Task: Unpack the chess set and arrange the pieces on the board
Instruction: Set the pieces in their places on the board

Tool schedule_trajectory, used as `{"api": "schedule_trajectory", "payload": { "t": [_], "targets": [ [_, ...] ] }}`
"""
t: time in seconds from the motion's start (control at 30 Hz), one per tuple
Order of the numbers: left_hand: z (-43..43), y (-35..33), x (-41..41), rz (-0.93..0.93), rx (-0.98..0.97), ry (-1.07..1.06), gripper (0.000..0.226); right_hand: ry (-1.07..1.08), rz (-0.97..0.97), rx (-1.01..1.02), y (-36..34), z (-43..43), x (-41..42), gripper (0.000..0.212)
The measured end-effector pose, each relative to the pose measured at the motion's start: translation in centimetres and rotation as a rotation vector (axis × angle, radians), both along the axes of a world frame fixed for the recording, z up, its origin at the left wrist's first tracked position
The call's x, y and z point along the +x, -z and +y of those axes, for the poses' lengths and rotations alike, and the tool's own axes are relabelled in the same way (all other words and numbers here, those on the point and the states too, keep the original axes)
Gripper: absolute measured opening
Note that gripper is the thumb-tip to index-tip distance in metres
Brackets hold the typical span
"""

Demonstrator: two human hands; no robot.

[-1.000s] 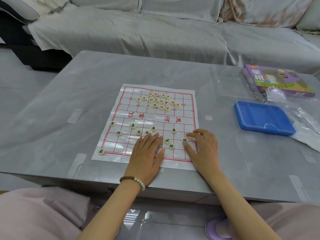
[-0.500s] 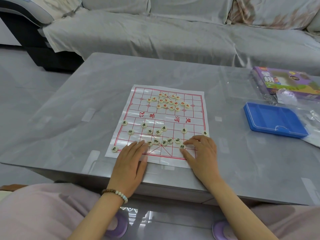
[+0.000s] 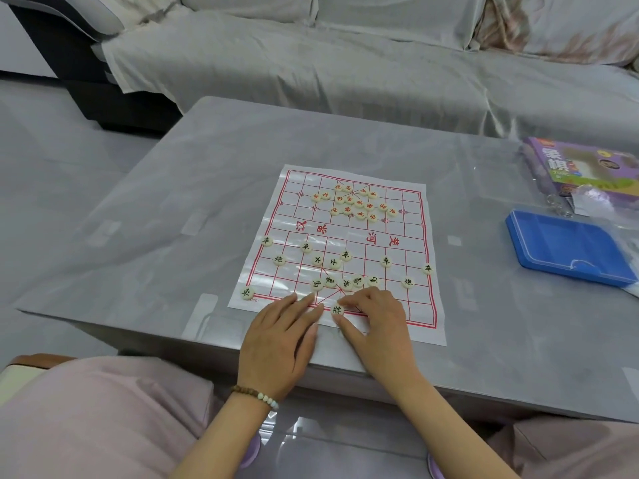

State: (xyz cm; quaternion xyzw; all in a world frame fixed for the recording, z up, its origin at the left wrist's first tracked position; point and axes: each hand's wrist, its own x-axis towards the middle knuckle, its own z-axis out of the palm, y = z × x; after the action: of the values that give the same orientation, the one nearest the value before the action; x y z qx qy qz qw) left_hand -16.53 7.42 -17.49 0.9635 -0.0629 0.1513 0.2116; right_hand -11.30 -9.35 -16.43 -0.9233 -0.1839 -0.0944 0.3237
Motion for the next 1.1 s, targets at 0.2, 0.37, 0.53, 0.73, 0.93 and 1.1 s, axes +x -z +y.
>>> {"api": "schedule_trajectory", "payload": {
  "t": [0.2, 0.37, 0.53, 0.73, 0.93, 1.1],
  "targets": [
    [0.0, 0.3, 0.0, -0.018, -0.004, -0.013, 0.047, 0.004, -0.004, -0.012, 0.0, 0.0, 0.0, 0.032],
    [0.0, 0.5, 0.0, -0.014, 0.002, -0.014, 0.048, -0.001, 0.009, -0.012, -0.1, -0.1, -0.1, 0.036],
    [0.1, 0.6, 0.1, -0.007, 0.01, -0.022, 0.045, -0.011, 0.012, 0.009, -0.3, -0.1, -0.1, 0.031],
    [0.0, 0.7, 0.2, -0.02, 0.005, -0.032, 0.045, 0.006, 0.016, -0.032, -1.9, -1.0, 2.4, 0.027],
    [0.0, 0.6, 0.1, -0.013, 0.018, -0.028, 0.044, -0.049, 0.083, -0.296, -2.7, -0.8, 5.0, 0.032],
    [0.2, 0.2, -0.1, -0.011, -0.008, -0.001, 0.044, -0.04, 0.056, -0.161, -3.2, -1.2, 4.4, 0.024]
  ]
}}
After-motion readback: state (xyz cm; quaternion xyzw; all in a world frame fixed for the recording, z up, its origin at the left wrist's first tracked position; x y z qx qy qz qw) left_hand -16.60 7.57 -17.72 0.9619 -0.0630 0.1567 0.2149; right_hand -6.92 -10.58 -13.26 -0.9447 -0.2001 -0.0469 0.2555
